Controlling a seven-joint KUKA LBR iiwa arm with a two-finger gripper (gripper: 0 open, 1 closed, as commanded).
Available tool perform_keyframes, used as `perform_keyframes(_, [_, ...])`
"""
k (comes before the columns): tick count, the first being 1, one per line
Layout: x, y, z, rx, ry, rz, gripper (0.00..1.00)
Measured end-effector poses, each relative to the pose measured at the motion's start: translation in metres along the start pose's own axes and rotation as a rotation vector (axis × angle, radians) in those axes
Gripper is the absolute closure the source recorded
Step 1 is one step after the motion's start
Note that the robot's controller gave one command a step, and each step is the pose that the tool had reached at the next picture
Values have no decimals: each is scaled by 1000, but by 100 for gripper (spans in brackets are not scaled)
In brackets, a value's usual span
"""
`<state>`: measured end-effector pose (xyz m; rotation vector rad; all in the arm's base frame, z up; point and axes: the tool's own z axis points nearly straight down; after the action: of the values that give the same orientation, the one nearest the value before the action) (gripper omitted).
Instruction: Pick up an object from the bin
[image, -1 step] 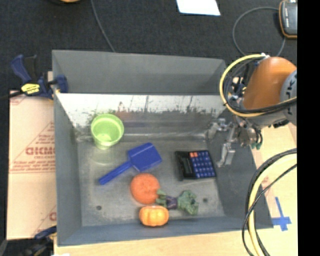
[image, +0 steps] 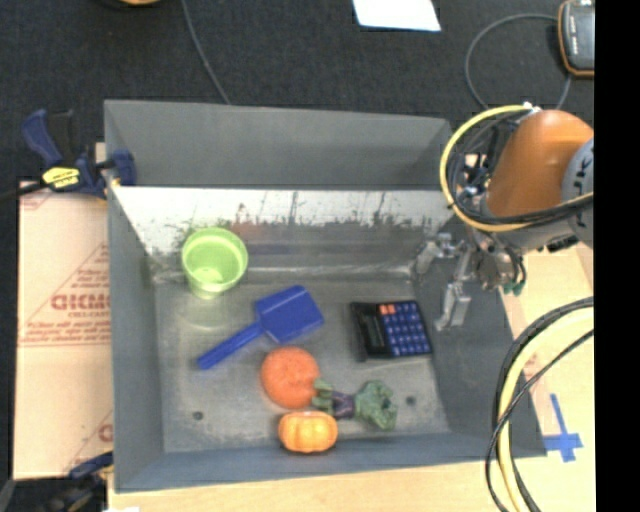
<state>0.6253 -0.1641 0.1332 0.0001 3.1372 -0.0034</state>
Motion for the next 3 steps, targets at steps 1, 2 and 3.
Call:
perform_keyframes(1, [3,46,63,-2,0,70,0])
perform_keyframes(2, [-6,25,61,-2,-9,251,0])
perform_keyframes(3, [49,52,60,2,-10,83,100])
